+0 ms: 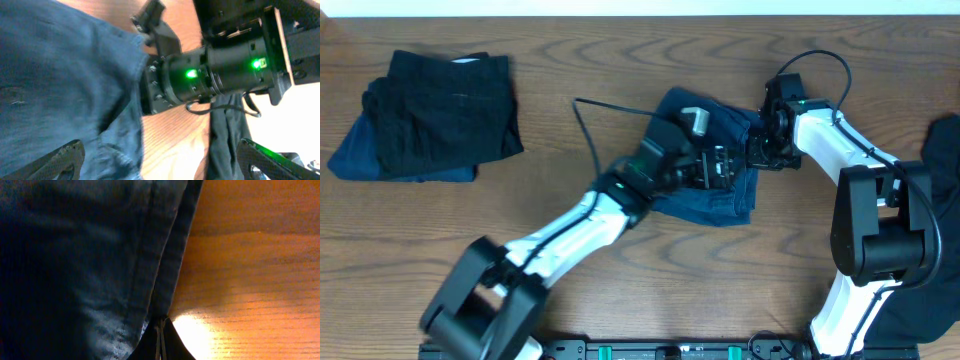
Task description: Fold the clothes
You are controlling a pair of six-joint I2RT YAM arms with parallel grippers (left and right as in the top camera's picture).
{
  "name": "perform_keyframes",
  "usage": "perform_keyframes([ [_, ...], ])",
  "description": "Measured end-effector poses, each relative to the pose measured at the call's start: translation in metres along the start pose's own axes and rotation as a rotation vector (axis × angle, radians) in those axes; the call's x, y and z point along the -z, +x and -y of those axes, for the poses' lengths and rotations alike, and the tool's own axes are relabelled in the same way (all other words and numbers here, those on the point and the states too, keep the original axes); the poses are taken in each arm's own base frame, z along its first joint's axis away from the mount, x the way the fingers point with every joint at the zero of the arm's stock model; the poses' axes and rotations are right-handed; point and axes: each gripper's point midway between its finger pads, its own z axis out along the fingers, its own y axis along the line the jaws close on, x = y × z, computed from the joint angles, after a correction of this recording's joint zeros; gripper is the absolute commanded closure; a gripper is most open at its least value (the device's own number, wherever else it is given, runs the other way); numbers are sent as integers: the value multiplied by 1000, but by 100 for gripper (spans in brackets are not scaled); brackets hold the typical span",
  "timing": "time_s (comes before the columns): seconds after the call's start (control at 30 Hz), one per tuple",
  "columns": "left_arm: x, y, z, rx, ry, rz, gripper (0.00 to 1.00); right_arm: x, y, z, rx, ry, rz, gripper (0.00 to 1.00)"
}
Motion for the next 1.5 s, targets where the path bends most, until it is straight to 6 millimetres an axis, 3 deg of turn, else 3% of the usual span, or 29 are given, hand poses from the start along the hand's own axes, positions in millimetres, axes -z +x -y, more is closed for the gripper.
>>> perform_keyframes([
  [0.13, 32, -26, -31, 6, -101, 38, 2, 4, 16, 3, -7, 5, -72, 99],
  [0.23, 52, -35, -71, 29, -216, 41, 2, 24, 13, 2, -15, -5, -67, 99],
  [0.33, 64, -29, -106, 48, -324, 5, 2, 76, -17, -9, -9, -64, 84, 99],
  [0.43, 66, -23, -127, 38, -378, -30, 2, 156, -49, -32, 42, -155, 327, 99],
  [0.5, 63, -19, -134, 22, -394, -48, 2, 205, -53, -54, 104, -211, 458, 99],
  [0.6, 60, -13, -150, 6, -441, -68, 1, 232, -43, -81, 178, -264, 510, 99],
  [0.67, 57, -8, -160, 8, -469, -83, 7, 223, -37, -95, 212, -278, 480, 99],
  [0.8, 56, 13, -181, 34, -529, -157, 11, 167, -33, -101, 222, -252, 349, 99],
  [1.0, 67, 55, -193, 106, -597, -315, 16, 71, -28, -83, 183, -151, 138, 99],
  [1.13, 73, 76, -188, 118, -619, -399, 17, 28, -23, -63, 142, -95, 47, 99],
  [1.3, 78, 101, -174, 122, -626, -503, 14, 3, -22, -39, 91, -57, -8, 99],
  [1.5, 85, 129, -160, 127, -636, -612, 9, -1, -24, -25, 66, -31, -17, 99],
])
